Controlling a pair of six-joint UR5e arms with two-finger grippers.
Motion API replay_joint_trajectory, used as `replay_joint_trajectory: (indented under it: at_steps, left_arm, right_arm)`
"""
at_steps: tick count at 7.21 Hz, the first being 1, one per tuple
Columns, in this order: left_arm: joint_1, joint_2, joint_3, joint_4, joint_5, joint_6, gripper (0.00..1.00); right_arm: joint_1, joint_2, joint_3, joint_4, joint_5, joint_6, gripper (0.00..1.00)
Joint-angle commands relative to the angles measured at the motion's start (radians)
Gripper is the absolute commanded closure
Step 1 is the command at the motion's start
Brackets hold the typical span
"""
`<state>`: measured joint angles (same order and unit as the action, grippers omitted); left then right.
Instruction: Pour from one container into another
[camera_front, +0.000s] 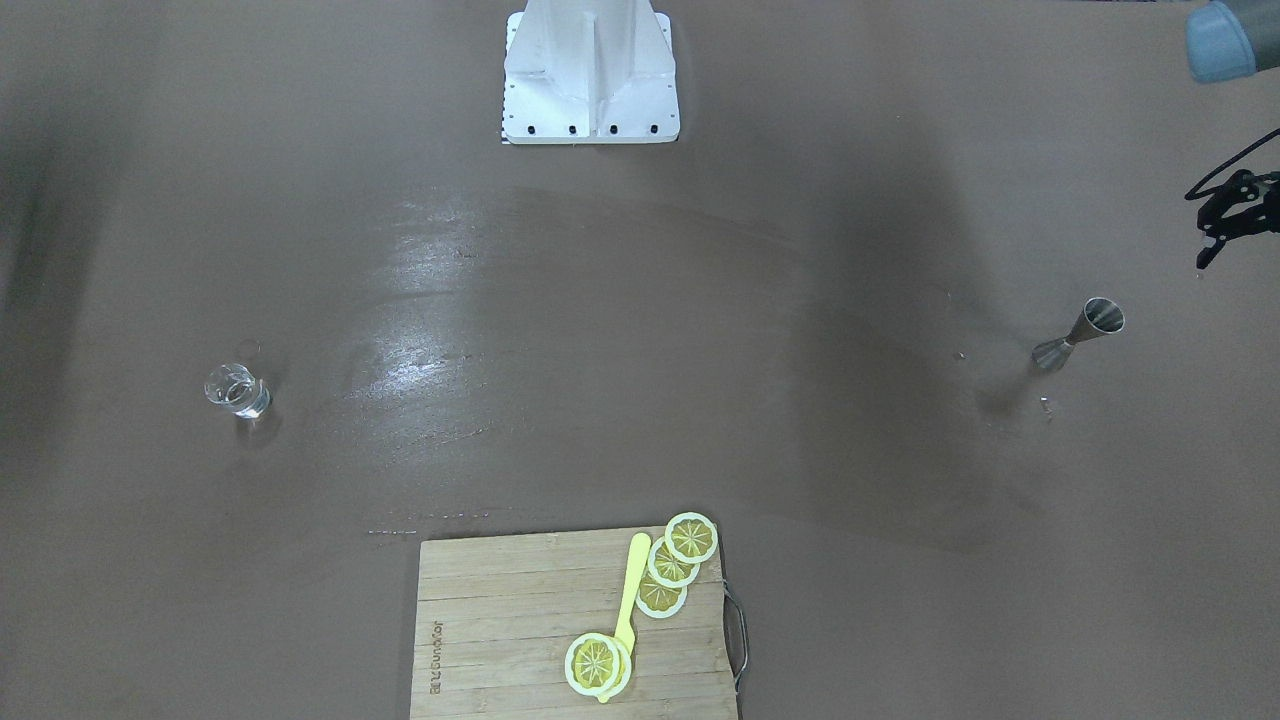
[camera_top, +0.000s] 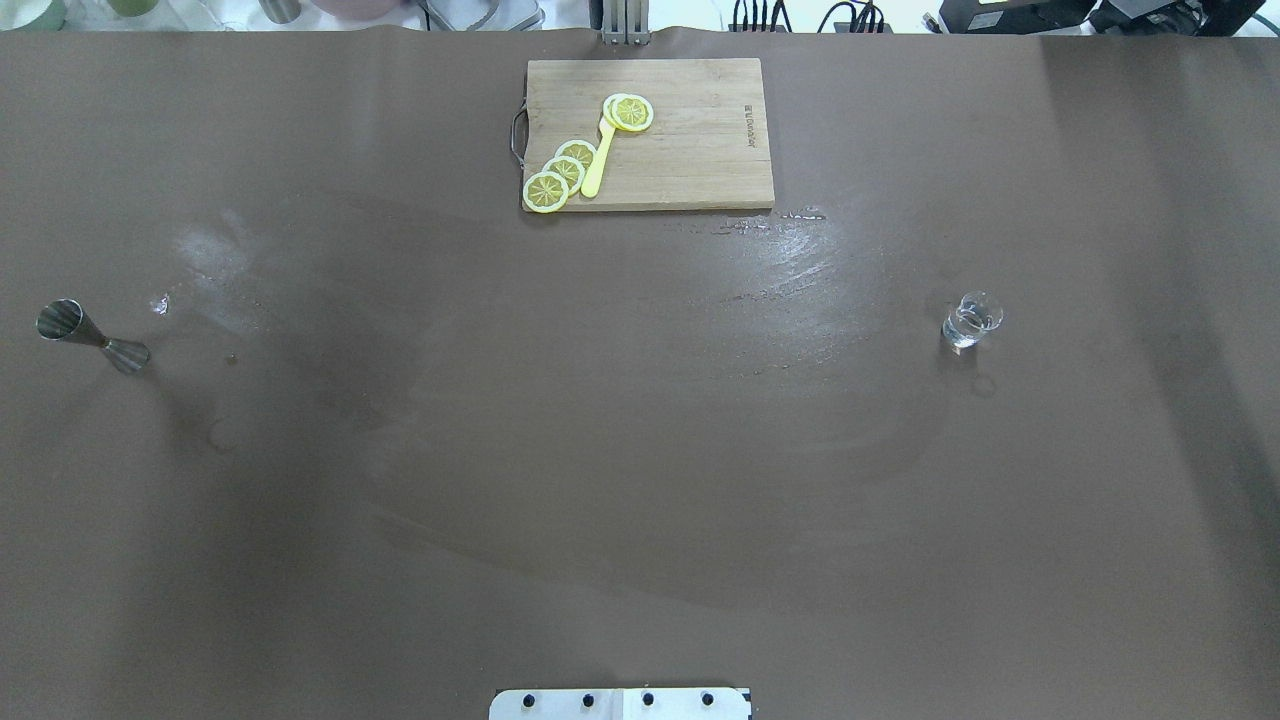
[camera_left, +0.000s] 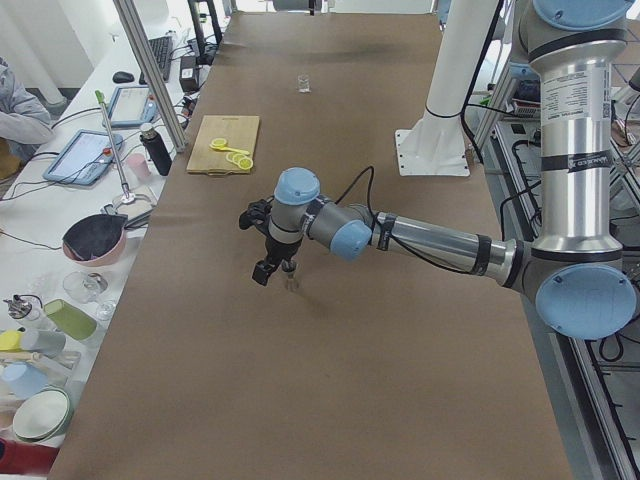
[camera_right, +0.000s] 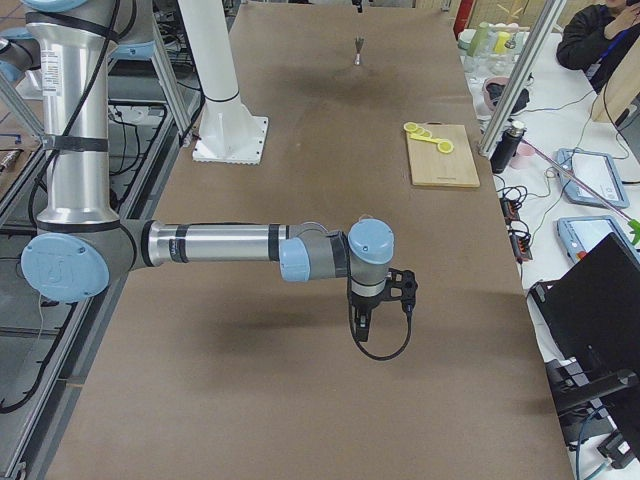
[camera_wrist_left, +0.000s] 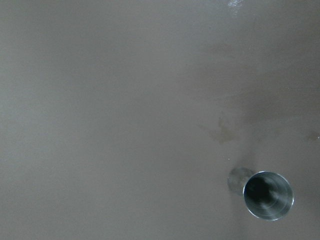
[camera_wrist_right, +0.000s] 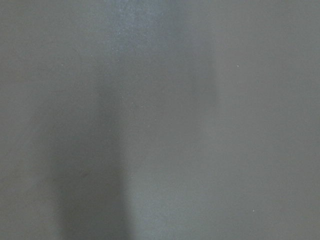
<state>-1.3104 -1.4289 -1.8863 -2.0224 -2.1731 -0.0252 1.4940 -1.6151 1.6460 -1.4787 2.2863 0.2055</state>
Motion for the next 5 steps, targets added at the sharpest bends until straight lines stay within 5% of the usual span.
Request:
replay_joint_trajectory:
  at_steps: [1,5]
  left_arm:
    - [-0.001,0.120,-0.033,-0.329,0.029,-0.172,0.01]
    - [0.055,0.191,0.076,-0.776,0.230,-0.394,0.01]
  right_arm:
    - [0.000,0.009,-0.029,-0.003,0.031,-0.001,0.00]
    - [-0.063,0.138,-0.026,-0.008,0.027,-0.003,0.00]
